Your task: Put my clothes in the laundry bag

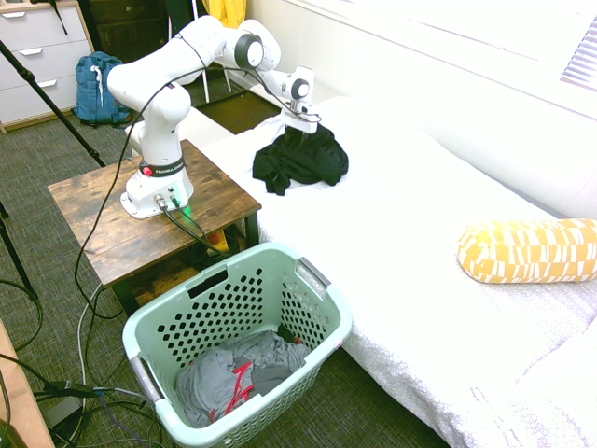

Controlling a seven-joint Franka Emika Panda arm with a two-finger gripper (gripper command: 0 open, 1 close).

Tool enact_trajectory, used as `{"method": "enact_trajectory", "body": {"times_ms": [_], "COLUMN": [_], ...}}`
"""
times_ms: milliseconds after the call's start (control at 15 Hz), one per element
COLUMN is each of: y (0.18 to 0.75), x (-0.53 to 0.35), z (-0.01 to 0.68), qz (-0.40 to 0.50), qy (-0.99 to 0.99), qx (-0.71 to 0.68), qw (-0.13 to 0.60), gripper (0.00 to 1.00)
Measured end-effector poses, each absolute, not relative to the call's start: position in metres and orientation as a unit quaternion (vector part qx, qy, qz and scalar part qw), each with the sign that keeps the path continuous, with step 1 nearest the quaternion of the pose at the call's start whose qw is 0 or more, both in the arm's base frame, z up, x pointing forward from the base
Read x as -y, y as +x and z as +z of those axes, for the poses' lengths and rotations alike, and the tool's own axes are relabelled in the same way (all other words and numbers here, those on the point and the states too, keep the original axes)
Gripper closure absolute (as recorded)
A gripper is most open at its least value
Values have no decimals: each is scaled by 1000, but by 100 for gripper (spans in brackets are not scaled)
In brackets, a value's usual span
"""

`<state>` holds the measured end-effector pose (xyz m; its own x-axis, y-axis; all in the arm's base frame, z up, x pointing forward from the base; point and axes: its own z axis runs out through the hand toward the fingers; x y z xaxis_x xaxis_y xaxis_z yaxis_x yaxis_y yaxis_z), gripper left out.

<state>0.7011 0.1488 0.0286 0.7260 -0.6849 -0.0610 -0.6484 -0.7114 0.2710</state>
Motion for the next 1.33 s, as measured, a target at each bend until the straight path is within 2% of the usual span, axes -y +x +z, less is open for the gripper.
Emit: {"method": "enact_trajectory", "body": {"times_ms": [333, 1333], "y": [702, 657], "x": [-149, -144], "z": [26, 32], "qz": [-82, -84], "qy": [918, 914], "qx": [369, 377], "qw": [121, 125], "gripper": [100, 100]}}
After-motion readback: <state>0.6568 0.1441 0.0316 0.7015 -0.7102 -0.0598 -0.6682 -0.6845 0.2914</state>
